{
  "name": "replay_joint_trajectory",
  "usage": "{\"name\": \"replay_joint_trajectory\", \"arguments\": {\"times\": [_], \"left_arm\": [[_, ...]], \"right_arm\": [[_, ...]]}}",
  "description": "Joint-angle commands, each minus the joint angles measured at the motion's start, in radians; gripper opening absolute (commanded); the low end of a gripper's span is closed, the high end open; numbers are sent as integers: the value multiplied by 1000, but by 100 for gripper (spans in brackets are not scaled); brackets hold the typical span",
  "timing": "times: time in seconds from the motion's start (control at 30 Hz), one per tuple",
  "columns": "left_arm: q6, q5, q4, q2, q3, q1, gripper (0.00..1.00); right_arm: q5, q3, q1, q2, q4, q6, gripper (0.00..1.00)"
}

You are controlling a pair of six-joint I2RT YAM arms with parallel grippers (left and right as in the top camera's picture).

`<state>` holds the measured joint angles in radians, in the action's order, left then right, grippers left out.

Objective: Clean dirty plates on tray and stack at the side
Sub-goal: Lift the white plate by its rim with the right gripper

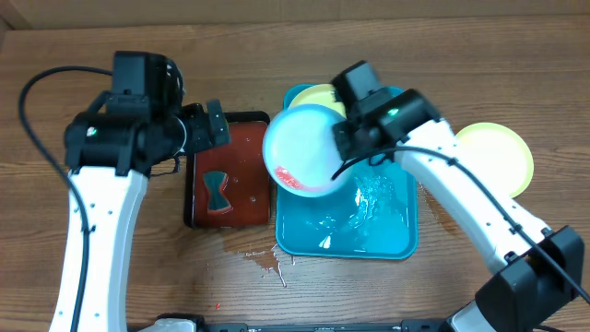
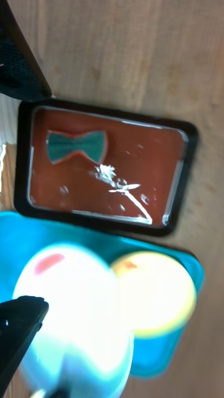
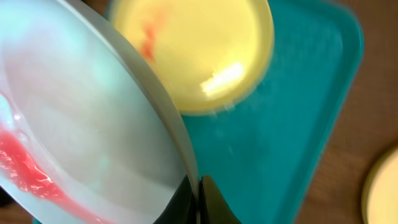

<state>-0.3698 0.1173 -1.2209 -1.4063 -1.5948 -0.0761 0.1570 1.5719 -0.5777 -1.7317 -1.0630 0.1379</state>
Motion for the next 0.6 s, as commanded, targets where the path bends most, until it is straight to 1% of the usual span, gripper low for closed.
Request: {"name": "replay_joint_trajectory", "arguments": {"times": [0.0, 0.17, 0.3, 0.37, 0.57], "left_arm": [[7, 33, -6, 42, -26, 6, 100], [7, 33, -20, 59, -26, 4, 100], [8, 32, -40, 53, -26, 4, 100], [8, 31, -40, 53, -24, 4, 100], [8, 30, -39, 53, -24, 4, 100]], "right_arm": [[85, 21, -79, -4, 71, 13, 4], [143, 21, -182, -87, 220, 52, 4], [275, 21, -236, -120, 300, 115, 4], [345, 22, -259, -119, 321, 128, 4], [526, 46, -335, -98, 307, 128, 4]]}}
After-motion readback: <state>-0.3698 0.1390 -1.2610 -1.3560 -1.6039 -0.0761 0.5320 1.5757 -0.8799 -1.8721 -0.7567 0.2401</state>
